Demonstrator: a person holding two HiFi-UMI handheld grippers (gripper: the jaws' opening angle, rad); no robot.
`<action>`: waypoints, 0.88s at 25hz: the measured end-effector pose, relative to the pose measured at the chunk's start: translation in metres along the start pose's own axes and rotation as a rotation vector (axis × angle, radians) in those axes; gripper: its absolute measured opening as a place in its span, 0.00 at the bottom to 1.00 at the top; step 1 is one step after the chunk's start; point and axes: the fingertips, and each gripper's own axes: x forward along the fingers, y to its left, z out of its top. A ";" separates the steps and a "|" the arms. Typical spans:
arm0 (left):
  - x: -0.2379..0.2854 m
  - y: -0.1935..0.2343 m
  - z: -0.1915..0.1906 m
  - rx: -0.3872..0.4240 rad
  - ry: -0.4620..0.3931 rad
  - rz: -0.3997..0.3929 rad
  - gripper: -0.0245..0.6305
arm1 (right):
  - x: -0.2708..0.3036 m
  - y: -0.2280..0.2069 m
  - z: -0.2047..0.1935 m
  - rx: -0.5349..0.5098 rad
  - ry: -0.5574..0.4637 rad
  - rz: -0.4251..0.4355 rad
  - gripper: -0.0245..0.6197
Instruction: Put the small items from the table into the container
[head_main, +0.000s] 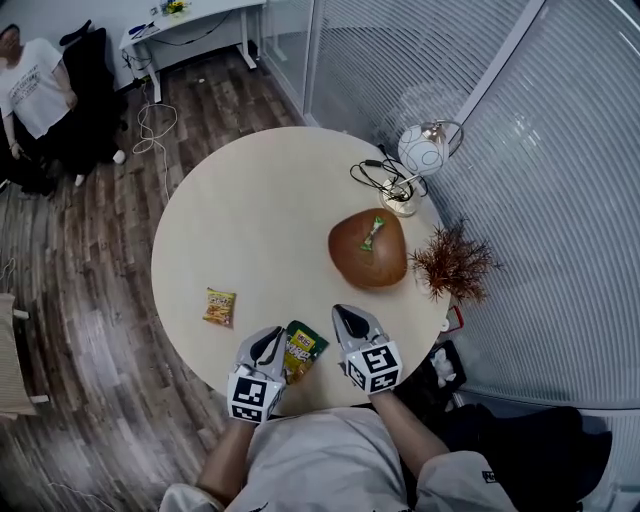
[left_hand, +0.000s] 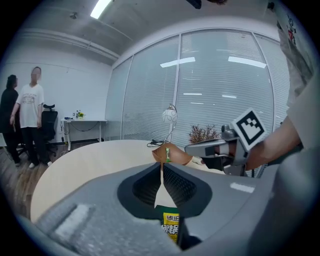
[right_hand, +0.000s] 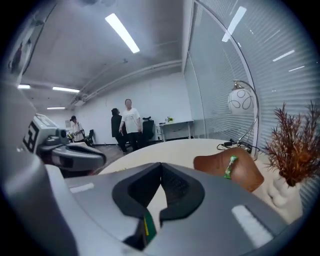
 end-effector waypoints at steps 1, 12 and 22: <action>-0.001 0.001 0.000 -0.003 0.001 0.008 0.04 | -0.004 0.015 -0.006 -0.002 -0.002 0.020 0.04; -0.026 0.018 -0.015 0.007 -0.014 0.073 0.02 | -0.008 0.098 -0.062 -0.035 0.110 0.215 0.06; -0.057 0.033 -0.032 -0.043 0.019 0.111 0.02 | 0.014 0.149 -0.156 -0.203 0.422 0.335 0.49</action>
